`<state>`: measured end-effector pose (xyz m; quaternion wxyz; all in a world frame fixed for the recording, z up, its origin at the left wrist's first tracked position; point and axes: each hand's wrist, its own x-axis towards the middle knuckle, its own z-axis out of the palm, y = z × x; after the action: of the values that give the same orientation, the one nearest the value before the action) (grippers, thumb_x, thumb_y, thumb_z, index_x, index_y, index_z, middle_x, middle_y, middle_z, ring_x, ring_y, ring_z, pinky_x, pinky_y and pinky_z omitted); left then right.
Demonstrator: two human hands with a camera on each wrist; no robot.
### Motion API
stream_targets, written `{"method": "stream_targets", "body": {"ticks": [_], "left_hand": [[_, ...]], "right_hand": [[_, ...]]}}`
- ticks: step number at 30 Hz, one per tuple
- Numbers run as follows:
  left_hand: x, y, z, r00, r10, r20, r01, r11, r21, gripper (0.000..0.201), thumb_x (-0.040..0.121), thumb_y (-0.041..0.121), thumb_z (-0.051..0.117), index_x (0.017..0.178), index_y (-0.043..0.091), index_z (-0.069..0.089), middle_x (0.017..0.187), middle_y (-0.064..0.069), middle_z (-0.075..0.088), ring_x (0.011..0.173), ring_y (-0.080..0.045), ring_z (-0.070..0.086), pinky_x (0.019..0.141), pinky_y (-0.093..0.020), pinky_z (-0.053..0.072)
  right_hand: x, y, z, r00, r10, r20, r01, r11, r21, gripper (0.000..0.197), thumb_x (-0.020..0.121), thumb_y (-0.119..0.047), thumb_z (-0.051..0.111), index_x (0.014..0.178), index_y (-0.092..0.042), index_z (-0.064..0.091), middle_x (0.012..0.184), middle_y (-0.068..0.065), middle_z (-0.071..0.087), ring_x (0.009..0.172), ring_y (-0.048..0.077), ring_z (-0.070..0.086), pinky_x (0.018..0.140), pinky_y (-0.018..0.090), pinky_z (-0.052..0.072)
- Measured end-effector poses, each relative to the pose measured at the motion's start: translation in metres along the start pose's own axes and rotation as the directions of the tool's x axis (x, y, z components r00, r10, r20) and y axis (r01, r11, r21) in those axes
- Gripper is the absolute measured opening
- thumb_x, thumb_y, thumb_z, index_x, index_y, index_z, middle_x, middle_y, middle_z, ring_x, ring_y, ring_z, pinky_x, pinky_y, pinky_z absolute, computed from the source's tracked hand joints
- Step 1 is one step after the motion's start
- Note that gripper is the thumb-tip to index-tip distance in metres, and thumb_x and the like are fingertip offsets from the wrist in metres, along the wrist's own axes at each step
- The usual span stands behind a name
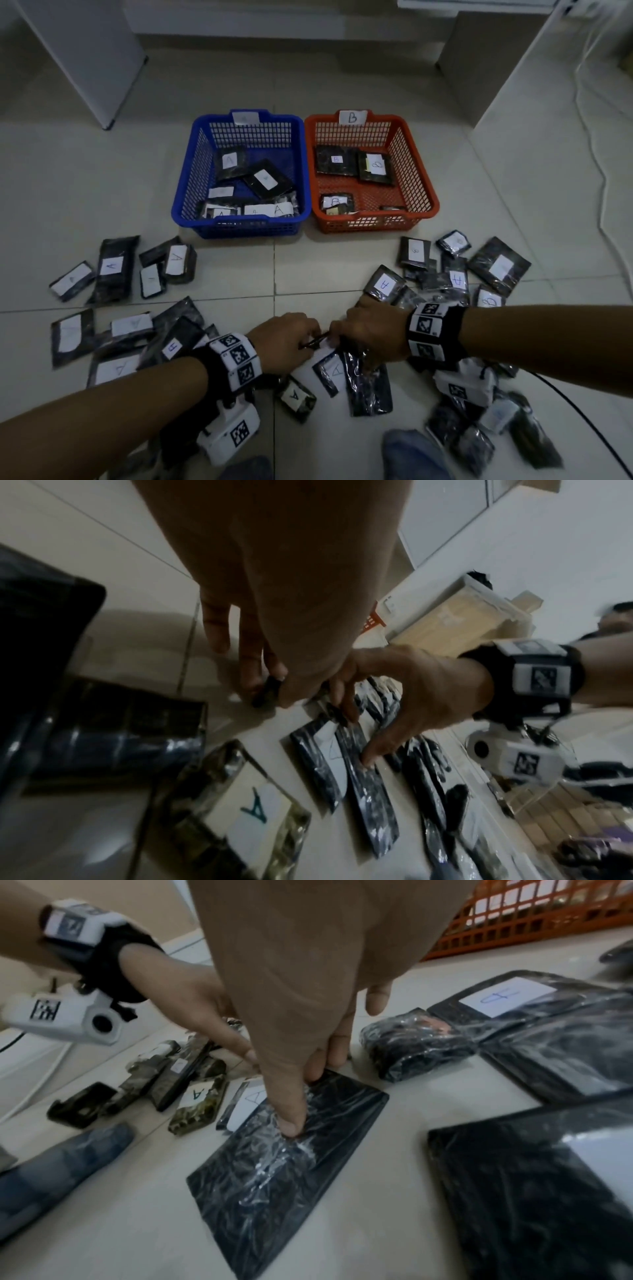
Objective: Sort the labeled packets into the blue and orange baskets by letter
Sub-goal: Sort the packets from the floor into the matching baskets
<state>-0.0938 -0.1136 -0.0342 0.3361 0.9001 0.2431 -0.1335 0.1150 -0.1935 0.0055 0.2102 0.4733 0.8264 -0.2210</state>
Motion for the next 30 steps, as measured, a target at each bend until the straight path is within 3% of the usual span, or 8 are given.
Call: {"method": "stream_targets", "body": {"ticks": [6, 10, 15, 18, 22, 24, 26, 30], "left_hand": [[-0.005, -0.016, -0.024, 0.986, -0.120, -0.113, 0.093, 0.972, -0.217, 0.018, 0.086, 0.032, 0.061, 0.098, 0.019, 0.059, 0.088, 0.002, 0.058, 0.082, -0.019, 0.057, 0.072, -0.028, 0.046], [-0.009, -0.022, -0.039, 0.971, -0.207, -0.122, 0.131, 0.882, -0.452, 0.069, 0.079, 0.015, 0.077, 0.132, 0.039, 0.041, 0.090, 0.002, 0.063, 0.073, -0.006, 0.061, 0.072, -0.020, 0.050], [-0.010, -0.030, -0.052, 0.940, -0.266, -0.215, 0.098, 0.812, -0.575, 0.095, 0.077, 0.011, 0.080, 0.144, 0.051, 0.026, 0.086, 0.001, 0.064, 0.073, -0.002, 0.062, 0.084, -0.026, 0.053], [-0.009, -0.029, -0.058, 0.920, -0.324, -0.219, 0.109, 0.751, -0.652, 0.088, 0.078, 0.007, 0.078, 0.143, 0.044, 0.031, 0.089, -0.003, 0.064, 0.071, -0.004, 0.065, 0.072, -0.024, 0.055], [-0.010, -0.028, -0.066, 0.893, -0.387, -0.231, 0.108, 0.681, -0.725, 0.049, 0.080, 0.002, 0.074, 0.118, 0.026, 0.054, 0.103, -0.012, 0.064, 0.079, -0.024, 0.070, 0.069, -0.037, 0.062], [-0.013, -0.028, -0.067, 0.884, -0.403, -0.236, 0.108, 0.669, -0.735, 0.043, 0.081, 0.000, 0.073, 0.112, 0.022, 0.052, 0.108, -0.009, 0.064, 0.080, -0.026, 0.072, 0.065, -0.034, 0.061], [-0.016, -0.026, -0.068, 0.881, -0.424, -0.211, 0.100, 0.602, -0.792, 0.043, 0.084, -0.002, 0.072, 0.115, 0.017, 0.049, 0.110, -0.010, 0.065, 0.081, -0.030, 0.074, 0.064, -0.034, 0.061], [-0.017, -0.024, -0.070, 0.875, -0.450, -0.180, 0.062, 0.474, -0.879, 0.041, 0.089, 0.001, 0.069, 0.121, 0.012, 0.046, 0.106, -0.016, 0.066, 0.076, -0.036, 0.074, 0.073, -0.046, 0.061]], "right_hand": [[-0.004, 0.005, 0.007, 0.998, -0.069, -0.006, 0.068, 0.995, -0.073, 0.078, 0.070, -0.055, 0.080, 0.133, -0.024, 0.046, 0.128, 0.002, 0.053, 0.113, 0.025, 0.054, 0.101, 0.044, 0.040], [-0.002, 0.008, 0.004, 1.000, -0.004, 0.008, 0.002, 0.990, 0.140, 0.084, 0.071, -0.041, 0.086, 0.139, -0.027, 0.039, 0.128, 0.000, 0.058, 0.116, 0.022, 0.056, 0.107, 0.041, 0.039], [0.002, 0.016, -0.027, 0.988, 0.028, 0.152, -0.088, 0.910, 0.406, 0.035, 0.081, -0.021, 0.080, 0.114, -0.021, 0.067, 0.103, -0.002, 0.068, 0.091, 0.016, 0.064, 0.075, 0.025, 0.049], [0.004, 0.032, -0.045, 0.992, 0.095, 0.087, -0.127, 0.840, 0.527, 0.020, 0.083, -0.020, 0.079, 0.101, -0.015, 0.072, 0.083, -0.010, 0.068, 0.067, 0.001, 0.060, 0.062, 0.016, 0.047], [0.006, 0.050, -0.069, 0.987, 0.149, -0.050, -0.077, 0.736, 0.672, 0.017, 0.084, -0.014, 0.079, 0.098, -0.006, 0.073, 0.085, -0.002, 0.071, 0.059, -0.006, 0.058, 0.059, 0.008, 0.043], [0.006, 0.058, -0.076, 0.976, 0.183, -0.116, -0.054, 0.721, 0.691, 0.014, 0.087, -0.014, 0.076, 0.097, -0.008, 0.069, 0.091, -0.004, 0.069, 0.069, -0.002, 0.063, 0.065, 0.013, 0.048], [0.007, 0.065, -0.078, 0.966, 0.224, -0.127, -0.052, 0.653, 0.756, 0.010, 0.091, -0.012, 0.070, 0.099, -0.009, 0.065, 0.101, -0.003, 0.070, 0.077, 0.015, 0.072, 0.068, 0.031, 0.059], [0.010, 0.067, -0.076, 0.926, 0.322, -0.194, -0.025, 0.568, 0.823, 0.009, 0.088, -0.003, 0.071, 0.096, -0.002, 0.069, 0.099, 0.010, 0.074, 0.089, 0.025, 0.073, 0.079, 0.045, 0.061]]}}
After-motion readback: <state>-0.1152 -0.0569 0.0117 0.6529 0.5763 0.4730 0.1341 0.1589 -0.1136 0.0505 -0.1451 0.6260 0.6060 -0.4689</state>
